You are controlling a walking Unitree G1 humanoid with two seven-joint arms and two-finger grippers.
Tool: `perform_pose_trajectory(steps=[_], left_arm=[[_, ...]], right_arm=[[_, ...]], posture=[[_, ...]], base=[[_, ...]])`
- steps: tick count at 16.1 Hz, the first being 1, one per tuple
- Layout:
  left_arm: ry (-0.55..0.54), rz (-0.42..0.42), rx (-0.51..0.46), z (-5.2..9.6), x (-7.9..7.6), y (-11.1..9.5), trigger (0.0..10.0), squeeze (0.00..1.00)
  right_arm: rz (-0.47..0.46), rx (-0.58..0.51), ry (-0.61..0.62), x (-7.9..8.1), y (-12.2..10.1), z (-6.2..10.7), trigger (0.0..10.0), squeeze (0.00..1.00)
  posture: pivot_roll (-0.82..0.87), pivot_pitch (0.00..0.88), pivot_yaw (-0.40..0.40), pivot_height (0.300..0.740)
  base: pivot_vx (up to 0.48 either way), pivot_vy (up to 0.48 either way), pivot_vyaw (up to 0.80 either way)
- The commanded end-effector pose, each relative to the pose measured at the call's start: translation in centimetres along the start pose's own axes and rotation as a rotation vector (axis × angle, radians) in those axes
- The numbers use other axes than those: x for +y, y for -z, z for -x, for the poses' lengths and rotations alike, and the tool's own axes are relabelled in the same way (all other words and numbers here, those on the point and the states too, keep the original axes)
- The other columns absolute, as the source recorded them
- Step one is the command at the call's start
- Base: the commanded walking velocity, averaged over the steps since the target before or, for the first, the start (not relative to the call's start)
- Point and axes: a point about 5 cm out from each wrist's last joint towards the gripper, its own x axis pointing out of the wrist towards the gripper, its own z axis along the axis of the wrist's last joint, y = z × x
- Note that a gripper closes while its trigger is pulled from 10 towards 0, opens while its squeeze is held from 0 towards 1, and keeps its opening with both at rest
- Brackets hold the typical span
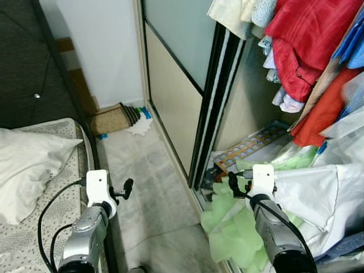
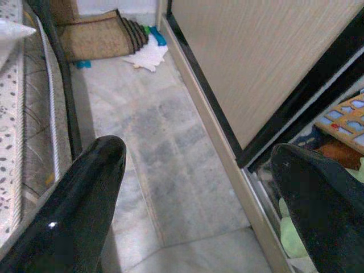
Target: Clean up the room
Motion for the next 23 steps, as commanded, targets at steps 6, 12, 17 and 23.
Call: perform_pose_trajectory(steps=[6, 12, 17, 23], left_arm=[[0.001, 0.0, -0.02, 1.1, 0.0, -0.3, 10.0, 0.0], [0.011, 0.013, -0.043, 2.5, -0.9, -1.2, 10.0, 0.0], [0.005, -0.005, -0.043, 2.4, -0.7, -1.7, 10.0, 0.0], [-0.029, -0.023, -0.109, 1.5, -0.1, -2.2, 10.0, 0.0]], right_arm=[[0.002, -0.005, 0.008, -0.6, -0.2, 0.8, 10.0, 0.0], [-0.021, -0.005, -0.002, -0.4, -0.7, 1.9, 10.0, 0.0], [-0.048, 0.002, 0.006, -0.2, -1.0, 1.8, 10.0, 0.0], [-0.002, -0.038, -0.012, 0.6, -1.4, 0.6, 10.0, 0.0]], posture=[[0.04, 0.134, -0.026, 0.74], [0.04, 0.237, -0.038, 0.74], [0.04, 0.225, -0.017, 0.74], [0.04, 0.092, -0.004, 0.74]], base=[[0.0, 0.0, 0.0], [0.0, 0.0, 0.0], [0.0, 0.0, 0.0], [0.0, 0.0, 0.0]])
